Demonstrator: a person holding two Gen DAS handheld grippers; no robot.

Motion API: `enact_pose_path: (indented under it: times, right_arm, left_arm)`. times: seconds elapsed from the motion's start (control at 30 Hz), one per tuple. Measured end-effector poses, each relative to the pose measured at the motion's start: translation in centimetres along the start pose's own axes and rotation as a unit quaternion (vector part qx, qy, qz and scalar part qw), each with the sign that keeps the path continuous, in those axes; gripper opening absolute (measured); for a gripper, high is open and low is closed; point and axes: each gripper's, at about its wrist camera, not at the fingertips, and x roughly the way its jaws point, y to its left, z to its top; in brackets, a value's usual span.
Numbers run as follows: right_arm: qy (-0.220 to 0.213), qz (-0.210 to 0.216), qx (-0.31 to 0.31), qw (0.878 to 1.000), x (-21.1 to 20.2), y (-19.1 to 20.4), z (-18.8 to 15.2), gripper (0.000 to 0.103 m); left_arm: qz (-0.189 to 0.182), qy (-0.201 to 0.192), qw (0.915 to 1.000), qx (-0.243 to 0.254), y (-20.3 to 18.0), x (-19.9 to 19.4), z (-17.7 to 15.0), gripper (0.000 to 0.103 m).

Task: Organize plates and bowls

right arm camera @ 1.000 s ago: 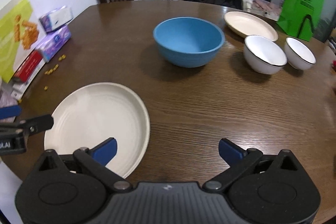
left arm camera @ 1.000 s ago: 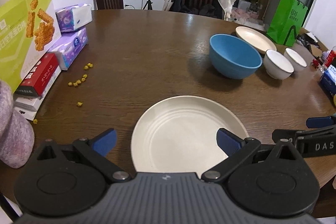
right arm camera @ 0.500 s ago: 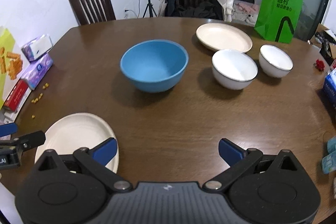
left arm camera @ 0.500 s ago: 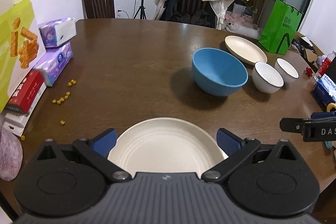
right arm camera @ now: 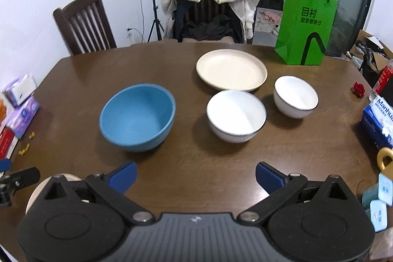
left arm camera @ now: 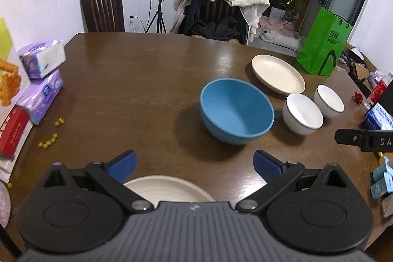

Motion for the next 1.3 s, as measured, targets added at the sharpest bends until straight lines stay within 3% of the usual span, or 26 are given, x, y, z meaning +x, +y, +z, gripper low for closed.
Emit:
enact_pose_path:
  times: [0.57,1.3]
  right_arm:
    - [-0.005,-0.007,0.002,1.0,5.8,-5.8,8.3,0.103]
    - [-0.014,-0.018,-0.004,1.0,14.6,-12.2,16.4,0.101]
  left_arm:
    - [0.0,0.003,1.0,0.006,-5.7,6.6,7.7,0.103]
    - [0.022,-0.02,0.9995,-0.014,-11.3,14.0,13.4,0.103]
